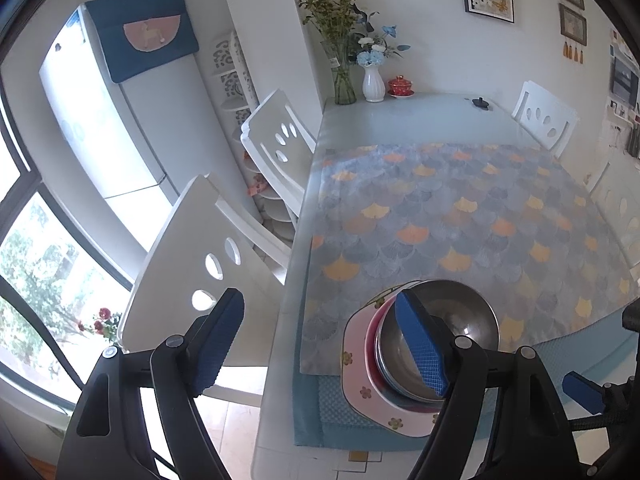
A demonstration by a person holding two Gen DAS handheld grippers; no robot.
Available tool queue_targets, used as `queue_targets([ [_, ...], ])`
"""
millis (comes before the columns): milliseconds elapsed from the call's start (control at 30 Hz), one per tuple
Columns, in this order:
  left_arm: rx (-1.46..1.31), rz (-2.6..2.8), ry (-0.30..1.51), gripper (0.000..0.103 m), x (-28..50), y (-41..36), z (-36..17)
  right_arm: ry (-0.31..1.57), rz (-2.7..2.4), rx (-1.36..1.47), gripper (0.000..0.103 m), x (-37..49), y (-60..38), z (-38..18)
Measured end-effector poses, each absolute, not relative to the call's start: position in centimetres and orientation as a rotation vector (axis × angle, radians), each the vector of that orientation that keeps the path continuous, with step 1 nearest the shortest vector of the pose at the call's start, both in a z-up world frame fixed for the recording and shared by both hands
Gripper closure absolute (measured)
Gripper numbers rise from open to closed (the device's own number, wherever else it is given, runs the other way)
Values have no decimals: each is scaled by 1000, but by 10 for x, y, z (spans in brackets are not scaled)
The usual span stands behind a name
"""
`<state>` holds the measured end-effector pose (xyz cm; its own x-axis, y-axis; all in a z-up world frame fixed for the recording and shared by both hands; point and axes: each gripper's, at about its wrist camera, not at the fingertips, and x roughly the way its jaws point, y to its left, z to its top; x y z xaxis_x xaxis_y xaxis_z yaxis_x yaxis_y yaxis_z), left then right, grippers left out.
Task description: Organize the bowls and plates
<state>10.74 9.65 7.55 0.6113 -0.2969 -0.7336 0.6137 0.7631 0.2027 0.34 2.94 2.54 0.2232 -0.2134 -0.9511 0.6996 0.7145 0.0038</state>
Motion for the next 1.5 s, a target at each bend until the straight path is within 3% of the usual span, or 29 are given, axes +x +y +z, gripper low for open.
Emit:
queue_targets([
  [1000, 472, -580, 737, 26, 124, 95, 71, 1189, -683, 508, 43, 5, 27, 19],
  [1500, 476, -630, 734, 26, 127, 84, 73, 1085, -804, 521, 43, 1, 15, 36],
])
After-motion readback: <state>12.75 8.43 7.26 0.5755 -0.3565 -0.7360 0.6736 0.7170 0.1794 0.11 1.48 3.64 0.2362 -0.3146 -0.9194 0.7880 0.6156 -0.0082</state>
